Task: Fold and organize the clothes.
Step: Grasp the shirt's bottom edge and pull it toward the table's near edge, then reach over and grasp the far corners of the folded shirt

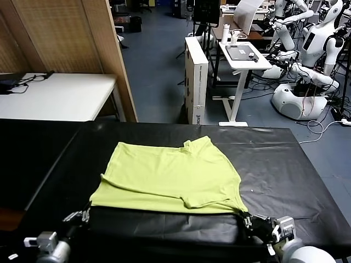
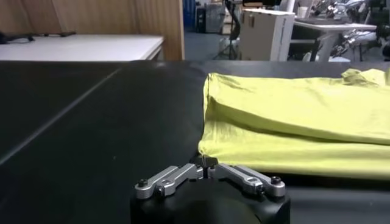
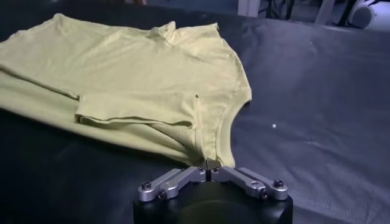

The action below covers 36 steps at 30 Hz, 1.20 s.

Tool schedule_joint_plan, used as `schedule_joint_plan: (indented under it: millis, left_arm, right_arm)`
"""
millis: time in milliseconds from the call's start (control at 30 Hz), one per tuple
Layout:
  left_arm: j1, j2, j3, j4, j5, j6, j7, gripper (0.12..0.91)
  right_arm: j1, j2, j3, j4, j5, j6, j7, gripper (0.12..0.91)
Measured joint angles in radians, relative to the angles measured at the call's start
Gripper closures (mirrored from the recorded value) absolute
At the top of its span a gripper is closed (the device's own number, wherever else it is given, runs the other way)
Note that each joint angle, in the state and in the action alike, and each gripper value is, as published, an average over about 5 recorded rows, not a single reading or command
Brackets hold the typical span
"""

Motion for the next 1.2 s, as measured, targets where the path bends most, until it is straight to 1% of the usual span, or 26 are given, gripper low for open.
schedule_joint_plan:
  millis: [267, 433, 467, 533, 567, 633, 667, 700, 733, 833, 867, 900, 933, 967, 1067, 1100, 1167, 1200]
  left_arm:
    - [0.043, -0.008, -0.031, -0.01, -0.006, -0.007, 0.0, 0.885]
    - [0.062, -0.013, -0.043, -0.027, -0.013, 0.008, -0.006, 0.885]
    - [0.066, -0.015, -0.045, -0.031, -0.013, 0.013, -0.01, 0.885]
    - [0.073, -0.017, -0.048, -0.041, -0.013, 0.025, -0.019, 0.885]
    - [0.077, -0.018, -0.051, -0.045, -0.013, 0.032, -0.024, 0.885]
    - [0.084, -0.018, -0.058, -0.055, -0.013, 0.047, -0.032, 0.885]
    - [0.086, -0.018, -0.062, -0.061, -0.013, 0.055, -0.037, 0.872]
    - [0.088, -0.018, -0.066, -0.065, -0.014, 0.063, -0.041, 0.86]
    - [0.089, -0.018, -0.069, -0.07, -0.016, 0.072, -0.045, 0.829]
    - [0.086, -0.016, -0.081, -0.084, -0.026, 0.104, -0.054, 0.673]
    - [0.085, -0.016, -0.085, -0.089, -0.028, 0.116, -0.055, 0.598]
    - [0.083, -0.015, -0.09, -0.094, -0.028, 0.129, -0.055, 0.541]
    - [0.082, -0.015, -0.095, -0.099, -0.023, 0.141, -0.052, 0.484]
    - [0.081, -0.015, -0.102, -0.104, -0.014, 0.152, -0.046, 0.408]
    - [0.074, -0.013, -0.125, -0.125, 0.007, 0.186, -0.03, 0.236]
    - [0.069, -0.012, -0.132, -0.133, 0.005, 0.195, -0.031, 0.194]
    - [0.056, -0.008, -0.141, -0.147, -0.018, 0.209, -0.04, 0.143]
    - [0.045, -0.005, -0.143, -0.151, -0.034, 0.212, -0.044, 0.133]
  right_arm:
    - [-0.036, 0.009, -0.003, 0.019, -0.017, -0.002, -0.003, 0.885]
    - [-0.055, 0.009, -0.01, 0.036, -0.028, -0.013, -0.003, 0.879]
    - [-0.06, 0.009, -0.009, 0.041, -0.03, -0.015, -0.002, 0.867]
    - [-0.072, 0.008, -0.004, 0.053, -0.034, -0.021, -0.001, 0.807]
    - [-0.078, 0.008, -0.002, 0.06, -0.035, -0.024, 0.0, 0.76]
    - [-0.092, 0.008, 0.003, 0.077, -0.035, -0.032, 0.002, 0.638]
    - [-0.099, 0.009, 0.006, 0.085, -0.035, -0.036, 0.005, 0.581]
    - [-0.105, 0.01, 0.008, 0.093, -0.035, -0.042, 0.01, 0.505]
    - [-0.11, 0.012, 0.011, 0.101, -0.035, -0.049, 0.014, 0.449]
    - [-0.118, 0.02, 0.028, 0.125, -0.024, -0.073, 0.023, 0.263]
    - [-0.116, 0.023, 0.038, 0.133, -0.015, -0.079, 0.023, 0.22]
    - [-0.113, 0.026, 0.05, 0.141, -0.001, -0.084, 0.022, 0.174]
    - [-0.107, 0.028, 0.064, 0.148, 0.016, -0.087, 0.021, 0.148]
    - [-0.098, 0.029, 0.078, 0.152, 0.034, -0.088, 0.019, 0.137]
    - [-0.049, 0.026, 0.109, 0.15, 0.071, -0.086, 0.008, 0.121]
    - [-0.027, 0.026, 0.112, 0.144, 0.076, -0.084, 0.001, 0.119]
    - [0.031, 0.028, 0.11, 0.122, 0.081, -0.081, -0.014, 0.119]
    - [0.064, 0.03, 0.105, 0.107, 0.083, -0.082, -0.021, 0.119]
